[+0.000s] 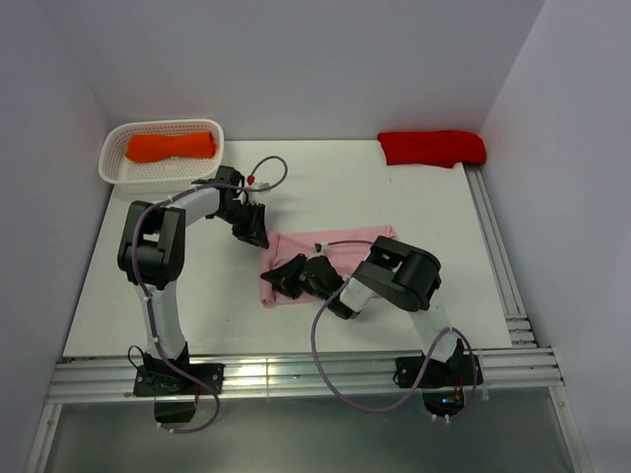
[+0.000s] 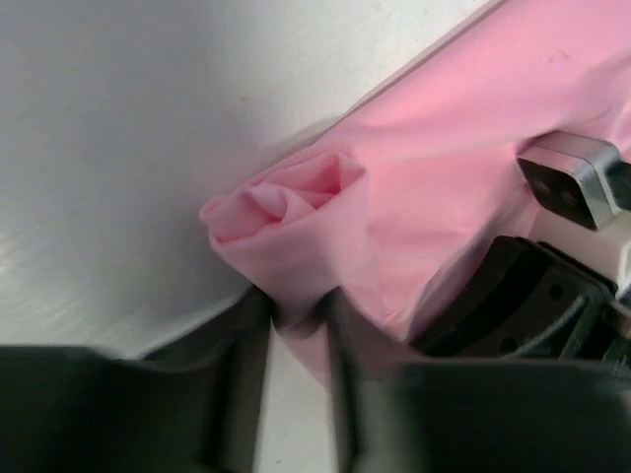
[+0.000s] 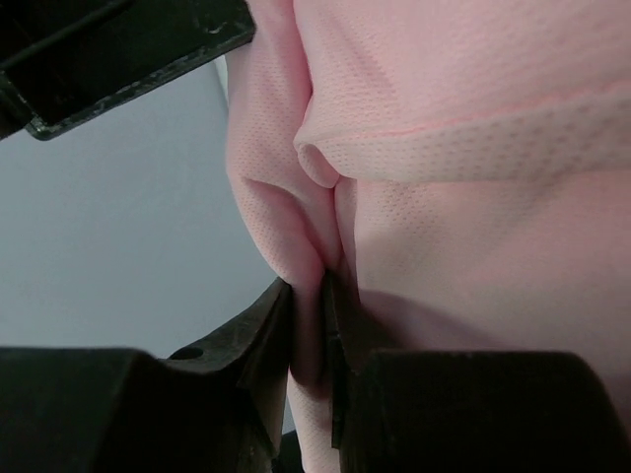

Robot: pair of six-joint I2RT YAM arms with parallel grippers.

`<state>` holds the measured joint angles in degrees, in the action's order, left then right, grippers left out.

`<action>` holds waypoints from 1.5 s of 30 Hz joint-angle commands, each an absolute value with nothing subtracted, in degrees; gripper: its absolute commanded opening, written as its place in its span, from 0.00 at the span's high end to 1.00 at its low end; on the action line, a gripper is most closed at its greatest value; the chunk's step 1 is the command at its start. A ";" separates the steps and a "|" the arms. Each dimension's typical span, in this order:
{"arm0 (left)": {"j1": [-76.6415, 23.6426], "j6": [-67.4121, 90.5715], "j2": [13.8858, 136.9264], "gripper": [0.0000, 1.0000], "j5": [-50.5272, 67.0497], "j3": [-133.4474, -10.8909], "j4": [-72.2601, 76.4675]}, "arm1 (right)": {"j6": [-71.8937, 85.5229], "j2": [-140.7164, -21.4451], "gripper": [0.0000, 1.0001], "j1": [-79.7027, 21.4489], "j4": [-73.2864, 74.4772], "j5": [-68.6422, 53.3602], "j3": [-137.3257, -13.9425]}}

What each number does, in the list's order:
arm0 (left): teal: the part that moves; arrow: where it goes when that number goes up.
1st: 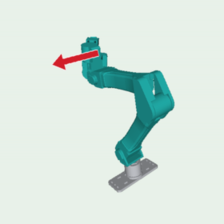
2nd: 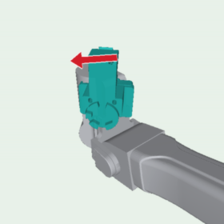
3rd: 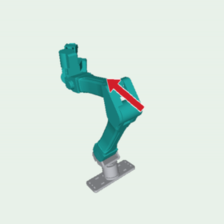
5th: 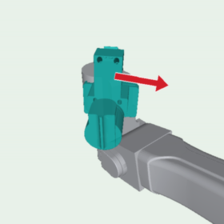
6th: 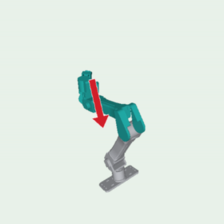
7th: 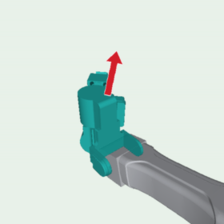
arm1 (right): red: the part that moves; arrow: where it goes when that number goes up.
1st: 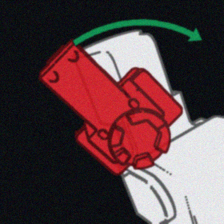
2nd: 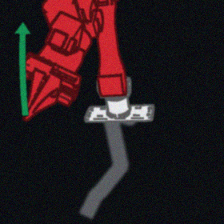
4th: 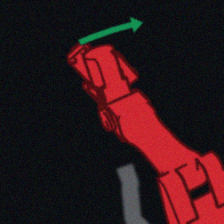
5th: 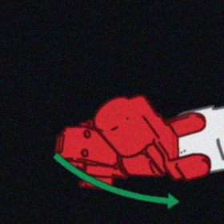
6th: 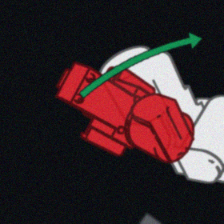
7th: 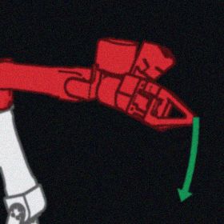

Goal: Roll the t-shirts
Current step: Roll the tshirt

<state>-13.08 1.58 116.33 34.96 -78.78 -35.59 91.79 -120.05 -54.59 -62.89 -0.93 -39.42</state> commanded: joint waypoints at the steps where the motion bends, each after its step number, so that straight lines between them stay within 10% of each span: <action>1: -16.42 3.69 116.72 0.76 25.95 -81.56 -33.83 | 88.70 -115.58 0.75 -54.40 -53.30 -1.14 -39.37; 12: -20.92 1.23 117.33 0.94 13.45 -84.55 -40.60 | 74.63 -104.95 0.44 -56.16 -13.65 7.02 -52.46; 25: -22.32 0.62 118.56 0.94 10.99 -86.04 -42.63 | 66.45 -105.11 0.49 -62.31 18.78 24.51 -71.87; 45: -23.03 0.79 119.71 0.92 10.81 -87.54 -44.21 | 55.37 -121.11 0.63 -63.54 24.68 36.12 -90.26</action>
